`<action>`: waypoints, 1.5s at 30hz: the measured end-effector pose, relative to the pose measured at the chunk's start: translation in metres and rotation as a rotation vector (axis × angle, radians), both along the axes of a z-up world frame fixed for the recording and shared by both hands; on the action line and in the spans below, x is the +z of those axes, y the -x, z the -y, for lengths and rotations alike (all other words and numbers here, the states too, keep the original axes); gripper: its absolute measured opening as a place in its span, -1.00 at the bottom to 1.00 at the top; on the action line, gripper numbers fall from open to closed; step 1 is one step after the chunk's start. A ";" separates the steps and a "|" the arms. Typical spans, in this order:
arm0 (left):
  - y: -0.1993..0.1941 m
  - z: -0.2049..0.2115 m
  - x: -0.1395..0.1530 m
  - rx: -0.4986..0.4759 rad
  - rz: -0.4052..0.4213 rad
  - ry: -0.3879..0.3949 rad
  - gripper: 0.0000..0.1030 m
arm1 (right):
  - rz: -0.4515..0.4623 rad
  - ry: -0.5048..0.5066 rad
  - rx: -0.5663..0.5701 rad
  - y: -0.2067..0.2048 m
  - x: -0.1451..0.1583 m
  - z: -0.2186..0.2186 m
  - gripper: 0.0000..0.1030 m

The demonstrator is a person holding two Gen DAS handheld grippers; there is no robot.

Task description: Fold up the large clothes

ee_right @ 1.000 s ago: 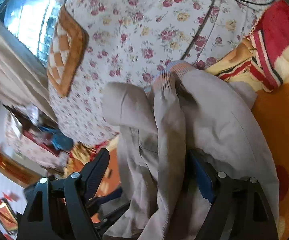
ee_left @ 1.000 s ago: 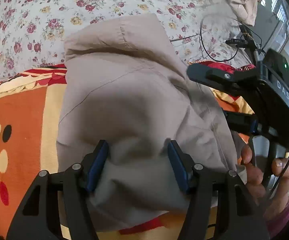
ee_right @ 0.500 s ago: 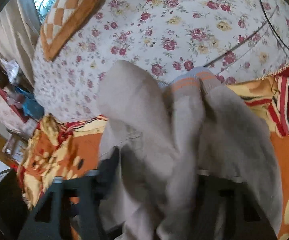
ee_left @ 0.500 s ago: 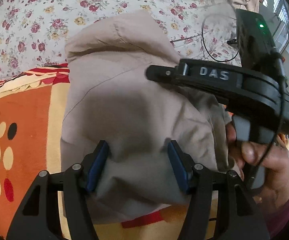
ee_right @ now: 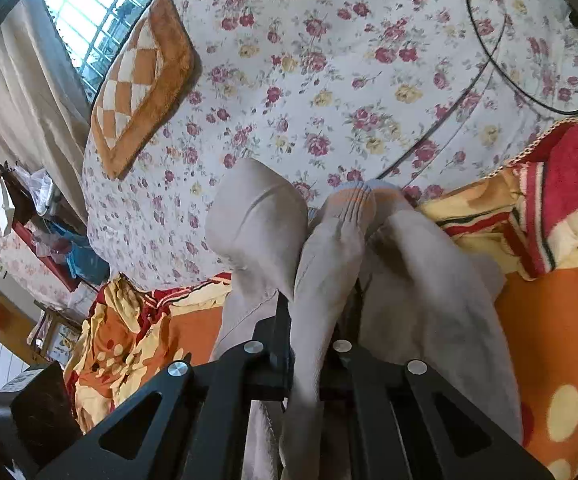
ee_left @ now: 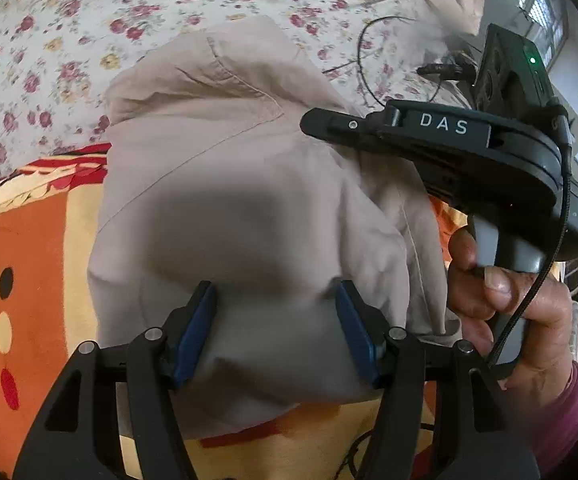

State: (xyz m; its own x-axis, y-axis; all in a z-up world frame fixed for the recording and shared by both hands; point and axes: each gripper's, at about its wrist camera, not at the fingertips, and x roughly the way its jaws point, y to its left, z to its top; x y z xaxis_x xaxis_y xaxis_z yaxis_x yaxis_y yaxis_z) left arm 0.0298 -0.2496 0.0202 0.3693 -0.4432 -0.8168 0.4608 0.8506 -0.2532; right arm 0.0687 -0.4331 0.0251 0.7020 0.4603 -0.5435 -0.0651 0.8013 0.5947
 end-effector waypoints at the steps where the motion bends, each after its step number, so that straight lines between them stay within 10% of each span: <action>1: 0.001 0.002 0.001 -0.006 0.000 0.004 0.16 | 0.003 0.001 -0.007 0.002 0.001 0.002 -0.92; 13: -0.025 -0.010 0.018 0.064 0.006 0.002 0.20 | -0.137 -0.105 -0.128 0.006 -0.052 0.055 -0.90; 21: -0.072 -0.012 0.000 0.145 0.027 -0.124 0.20 | -0.090 0.092 -0.177 0.015 0.004 0.046 -0.31; 29: -0.117 -0.008 -0.015 0.203 -0.005 -0.134 0.29 | -0.070 0.182 0.024 -0.014 0.028 -0.002 -0.32; 38: -0.137 -0.012 -0.046 0.273 -0.089 -0.078 0.60 | -0.222 0.242 -0.176 -0.084 -0.040 0.020 -0.73; 45: -0.116 -0.035 -0.040 0.270 -0.095 -0.035 0.62 | -0.232 0.195 -0.173 -0.072 -0.041 0.038 -0.60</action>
